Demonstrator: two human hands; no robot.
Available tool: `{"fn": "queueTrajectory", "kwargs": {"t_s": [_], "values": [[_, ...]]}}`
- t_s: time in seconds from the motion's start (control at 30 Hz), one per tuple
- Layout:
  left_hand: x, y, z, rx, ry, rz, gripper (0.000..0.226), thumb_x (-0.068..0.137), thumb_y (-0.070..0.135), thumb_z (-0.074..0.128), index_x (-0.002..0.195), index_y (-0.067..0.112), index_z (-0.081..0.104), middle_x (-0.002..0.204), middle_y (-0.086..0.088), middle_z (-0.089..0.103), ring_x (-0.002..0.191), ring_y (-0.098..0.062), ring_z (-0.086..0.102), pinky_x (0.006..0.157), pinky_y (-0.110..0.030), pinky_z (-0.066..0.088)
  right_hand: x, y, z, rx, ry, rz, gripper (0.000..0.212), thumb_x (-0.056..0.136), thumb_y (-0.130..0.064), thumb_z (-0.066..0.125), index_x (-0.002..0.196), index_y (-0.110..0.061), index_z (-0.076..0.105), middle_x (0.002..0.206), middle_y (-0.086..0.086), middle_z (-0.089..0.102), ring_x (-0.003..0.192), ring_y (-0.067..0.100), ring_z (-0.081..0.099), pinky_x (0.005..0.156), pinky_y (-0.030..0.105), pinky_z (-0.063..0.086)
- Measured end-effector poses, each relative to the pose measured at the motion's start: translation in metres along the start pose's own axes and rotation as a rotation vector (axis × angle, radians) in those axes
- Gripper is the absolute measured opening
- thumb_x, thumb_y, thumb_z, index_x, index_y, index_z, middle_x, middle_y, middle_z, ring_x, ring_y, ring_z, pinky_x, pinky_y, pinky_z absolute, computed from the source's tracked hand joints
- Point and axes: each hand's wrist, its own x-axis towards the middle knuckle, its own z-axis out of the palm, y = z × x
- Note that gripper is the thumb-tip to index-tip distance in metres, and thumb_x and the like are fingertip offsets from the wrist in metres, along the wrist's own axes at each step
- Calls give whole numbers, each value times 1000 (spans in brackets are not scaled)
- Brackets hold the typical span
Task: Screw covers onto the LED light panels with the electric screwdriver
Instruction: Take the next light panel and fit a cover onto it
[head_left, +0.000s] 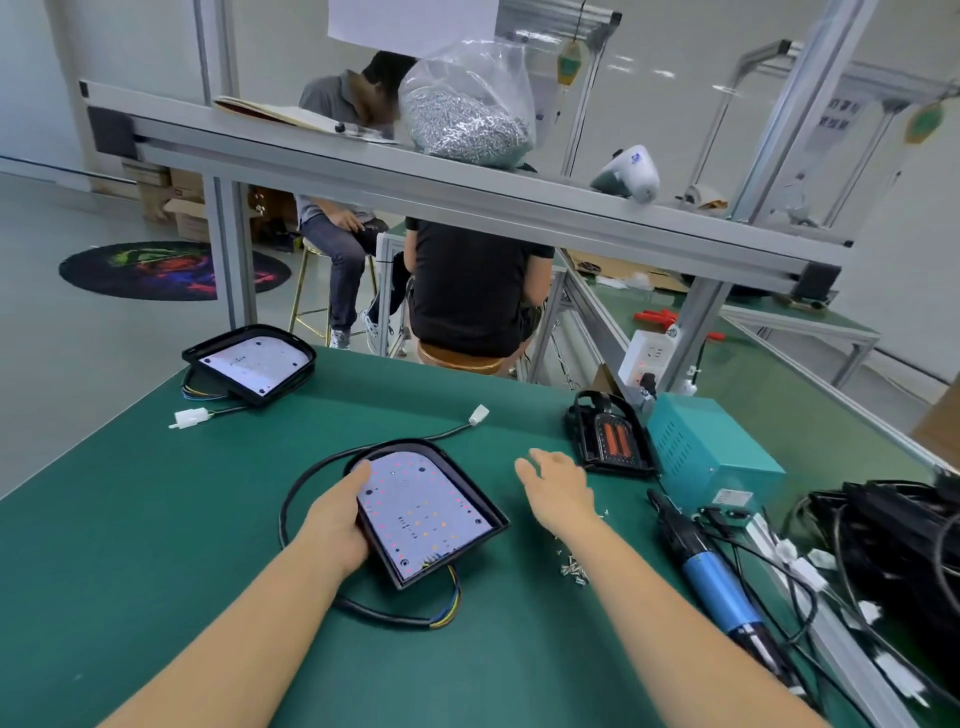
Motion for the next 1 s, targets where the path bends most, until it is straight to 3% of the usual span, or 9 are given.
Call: {"fn": "queueTrajectory", "kwargs": {"t_s": [0.1, 0.3, 0.5, 0.63, 0.73, 0.87, 1.0], "values": [[-1, -1, -1, -46, 2, 22, 25, 98, 24, 50, 96, 1, 60, 130, -20, 57, 101, -30, 58, 85, -46, 41, 17, 21, -5, -246, 8, 81, 54, 103, -45, 31, 151, -21, 31, 161, 9, 17, 145, 30, 17, 115, 45, 19], [0, -4, -1, -64, -2, 52, 26, 97, 26, 52, 95, 2, 61, 127, -18, 59, 97, -30, 60, 83, -46, 43, 37, 46, -9, -402, -4, 118, 52, 103, -46, 29, 152, -27, 27, 162, 11, 12, 148, 32, 9, 118, 50, 12], [-1, -5, -1, -78, -13, 59, 31, 97, 28, 51, 106, 1, 61, 126, -20, 59, 104, -31, 59, 87, -47, 43, 48, 41, -10, -598, -6, 100, 42, 103, -34, 26, 137, -21, 46, 151, 8, 33, 137, 30, 27, 110, 49, 21], [-2, -5, -1, -83, -8, 58, 40, 97, 29, 50, 124, 0, 56, 127, -20, 59, 108, -31, 58, 92, -47, 43, 50, 36, -13, -702, 150, 62, 30, 100, -26, 43, 125, -19, 58, 132, 4, 54, 126, 26, 40, 102, 41, 30], [-1, -5, -2, -76, -14, 54, 37, 97, 30, 50, 117, 0, 58, 125, -20, 60, 104, -31, 60, 89, -47, 43, 52, 37, -19, -671, 278, 11, 26, 96, -15, 51, 120, -18, 59, 123, 5, 61, 120, 26, 50, 97, 37, 37], [0, -5, -2, -65, -26, 58, 34, 96, 33, 52, 102, 1, 62, 117, -19, 63, 91, -29, 64, 83, -45, 45, 51, 40, -27, -358, 436, 1, 30, 90, 4, 52, 119, -5, 55, 113, 17, 64, 110, 34, 54, 81, 40, 46], [1, -5, -3, -114, -63, 42, 49, 93, 46, 50, 113, 3, 62, 116, -18, 64, 99, -30, 63, 86, -46, 45, 33, 19, -38, -175, 519, -137, 29, 92, -2, 56, 121, -4, 57, 108, 19, 65, 105, 37, 55, 81, 42, 44]]}}
